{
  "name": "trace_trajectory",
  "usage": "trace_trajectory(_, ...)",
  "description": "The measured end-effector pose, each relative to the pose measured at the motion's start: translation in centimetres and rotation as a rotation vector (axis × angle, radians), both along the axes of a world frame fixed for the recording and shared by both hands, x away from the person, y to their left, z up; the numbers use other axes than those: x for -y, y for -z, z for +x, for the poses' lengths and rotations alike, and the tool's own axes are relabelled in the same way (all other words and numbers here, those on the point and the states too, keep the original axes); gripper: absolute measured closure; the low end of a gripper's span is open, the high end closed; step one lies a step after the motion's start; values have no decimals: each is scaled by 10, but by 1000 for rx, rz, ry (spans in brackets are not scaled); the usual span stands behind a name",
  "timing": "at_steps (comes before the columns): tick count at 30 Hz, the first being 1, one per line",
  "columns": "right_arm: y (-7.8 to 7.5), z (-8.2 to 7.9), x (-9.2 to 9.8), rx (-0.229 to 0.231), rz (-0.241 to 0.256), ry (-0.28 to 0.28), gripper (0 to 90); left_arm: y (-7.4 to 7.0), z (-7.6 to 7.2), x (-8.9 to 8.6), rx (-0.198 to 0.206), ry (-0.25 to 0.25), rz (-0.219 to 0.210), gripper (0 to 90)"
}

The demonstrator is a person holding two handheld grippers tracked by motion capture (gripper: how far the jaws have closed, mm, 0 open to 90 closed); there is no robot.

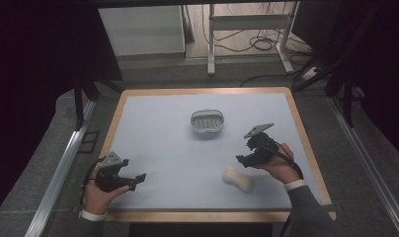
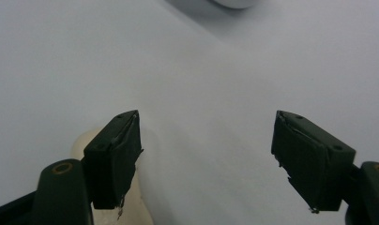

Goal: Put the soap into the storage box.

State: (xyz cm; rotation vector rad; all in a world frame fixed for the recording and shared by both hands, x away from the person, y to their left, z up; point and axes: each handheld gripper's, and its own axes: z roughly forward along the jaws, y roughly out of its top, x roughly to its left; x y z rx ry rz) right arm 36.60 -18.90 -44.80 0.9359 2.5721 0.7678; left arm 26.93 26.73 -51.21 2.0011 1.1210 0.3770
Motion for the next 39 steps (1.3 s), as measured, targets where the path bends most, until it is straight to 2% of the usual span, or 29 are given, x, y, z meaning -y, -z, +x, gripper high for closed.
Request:
trace_trajectory(4, 1, -3, -4, -23, -20, -21, 242, 0, 0, 0, -1, 1, 1, 90)
trace_trajectory(8, 4, -5, -7, -45, -38, -12, 244, 2, 1, 1, -5, 4, 7, 90)
trace_trajectory(13, 8, -11, -14, -85, -75, -49, 251, 2, 1, 2, -6, 7, 7, 90)
trace_trajectory(15, 8, -12, -16, -85, -83, -63, 255, 2, 1, 2, -5, 6, 7, 90)
trace_trajectory(22, 19, -16, -26, -156, -128, -88, 276, 2, 2, 1, -5, 8, 7, 90)
trace_trajectory(26, 27, -19, -31, -191, -159, -118, 288, 2, 1, 1, -3, 6, 3, 90)
trace_trajectory(27, 30, -21, -34, -213, -168, -132, 293, 2, 1, 1, -4, 7, 5, 90)
trace_trajectory(32, 33, -23, -38, -236, -193, -141, 297, 3, 2, 2, -5, 9, 8, 90)
trace_trajectory(33, 34, -23, -38, -251, -199, -118, 323, 3, 1, 2, -3, 8, 6, 92)
trace_trajectory(37, 38, -23, -39, -277, -218, -128, 355, 2, 1, 1, 1, 7, 4, 92)
trace_trajectory(39, 41, -23, -40, -280, -245, -131, 397, 2, 1, 1, -1, 8, 3, 93)
